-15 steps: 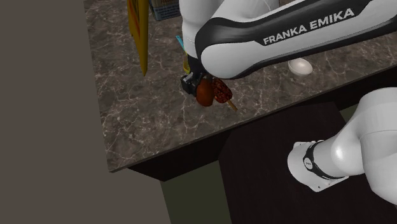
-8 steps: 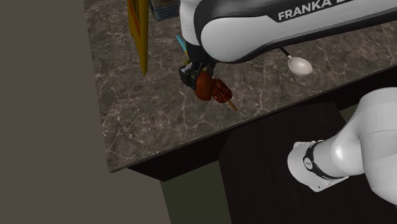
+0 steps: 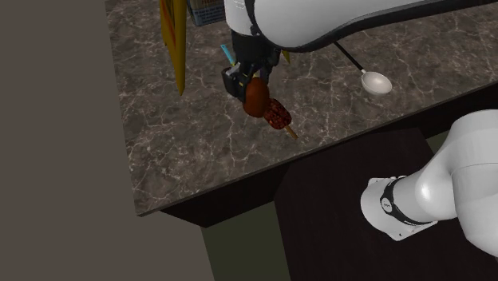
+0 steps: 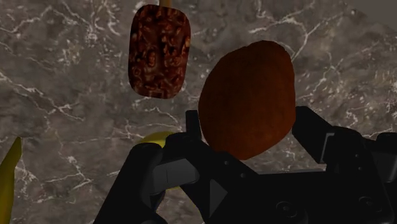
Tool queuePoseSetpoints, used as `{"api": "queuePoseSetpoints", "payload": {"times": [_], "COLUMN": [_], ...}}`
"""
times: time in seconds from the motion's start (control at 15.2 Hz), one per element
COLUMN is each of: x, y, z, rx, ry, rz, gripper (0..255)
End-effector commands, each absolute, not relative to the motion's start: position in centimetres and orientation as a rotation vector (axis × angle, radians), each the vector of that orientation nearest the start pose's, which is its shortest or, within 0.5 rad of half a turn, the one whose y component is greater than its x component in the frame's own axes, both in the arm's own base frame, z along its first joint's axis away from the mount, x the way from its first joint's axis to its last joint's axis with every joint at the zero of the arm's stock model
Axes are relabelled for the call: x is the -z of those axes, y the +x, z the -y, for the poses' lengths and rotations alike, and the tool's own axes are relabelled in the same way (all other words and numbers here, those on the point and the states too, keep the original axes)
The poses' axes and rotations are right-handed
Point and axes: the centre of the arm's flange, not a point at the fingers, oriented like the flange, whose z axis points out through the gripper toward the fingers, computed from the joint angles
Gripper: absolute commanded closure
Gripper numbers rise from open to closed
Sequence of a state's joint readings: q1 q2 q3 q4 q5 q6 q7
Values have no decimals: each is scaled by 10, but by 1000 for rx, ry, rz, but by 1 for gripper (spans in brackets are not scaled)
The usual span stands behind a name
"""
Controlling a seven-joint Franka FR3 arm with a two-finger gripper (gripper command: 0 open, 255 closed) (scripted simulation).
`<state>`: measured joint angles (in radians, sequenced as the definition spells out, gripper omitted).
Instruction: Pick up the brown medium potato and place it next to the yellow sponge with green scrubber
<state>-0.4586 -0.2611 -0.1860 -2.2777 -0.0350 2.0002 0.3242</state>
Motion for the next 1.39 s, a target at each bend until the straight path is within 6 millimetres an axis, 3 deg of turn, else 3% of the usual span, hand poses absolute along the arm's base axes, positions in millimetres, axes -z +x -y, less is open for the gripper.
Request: {"api": "queuePoseSetpoints", "payload": {"times": [0.0, 0.13, 1.32], "x": [-469, -476, -478], "y": [370, 370, 249], "z": [285, 285, 490], "rx": [-28, -28, -28], "ry": [-2779, -2779, -2779], "rz": [-1424, -1424, -1424], "gripper": [255, 255, 255]}}
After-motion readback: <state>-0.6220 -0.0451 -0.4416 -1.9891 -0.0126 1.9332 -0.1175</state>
